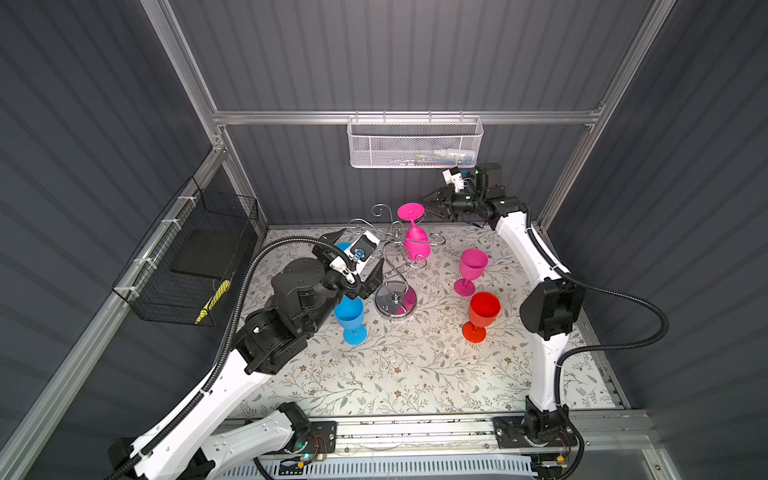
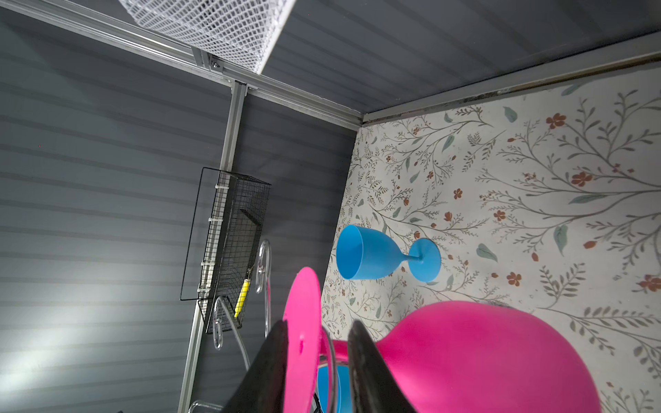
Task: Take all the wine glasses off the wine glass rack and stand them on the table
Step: 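Close the right gripper on the pink glass foot on the rack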
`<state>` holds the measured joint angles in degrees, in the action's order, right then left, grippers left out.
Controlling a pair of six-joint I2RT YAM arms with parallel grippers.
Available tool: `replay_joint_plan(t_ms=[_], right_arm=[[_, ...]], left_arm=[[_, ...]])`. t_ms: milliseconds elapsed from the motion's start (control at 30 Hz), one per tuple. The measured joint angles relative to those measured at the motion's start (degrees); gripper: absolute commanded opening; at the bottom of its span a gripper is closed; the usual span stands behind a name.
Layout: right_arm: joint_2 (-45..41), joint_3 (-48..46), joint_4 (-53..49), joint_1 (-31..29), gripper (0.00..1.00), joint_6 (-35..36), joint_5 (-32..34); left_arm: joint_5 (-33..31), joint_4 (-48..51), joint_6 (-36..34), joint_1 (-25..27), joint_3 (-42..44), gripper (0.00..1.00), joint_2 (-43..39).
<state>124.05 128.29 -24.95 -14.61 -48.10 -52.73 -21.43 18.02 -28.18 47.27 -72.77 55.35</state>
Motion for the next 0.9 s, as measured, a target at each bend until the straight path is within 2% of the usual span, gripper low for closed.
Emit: replay_joint_plan(t_ms=[600,900], right_arm=[[1.16,1.05,0.09,-1.05,0.30,-1.66,-1.31],[1.16,1.05,0.15,-1.31,0.22,-2.40,-1.57]], left_arm=[[0.00,0.07,0.02,0.00,0.20,1.00,-0.02],[0.00,0.42,0.02,0.00,0.22,1.00,-0.13]])
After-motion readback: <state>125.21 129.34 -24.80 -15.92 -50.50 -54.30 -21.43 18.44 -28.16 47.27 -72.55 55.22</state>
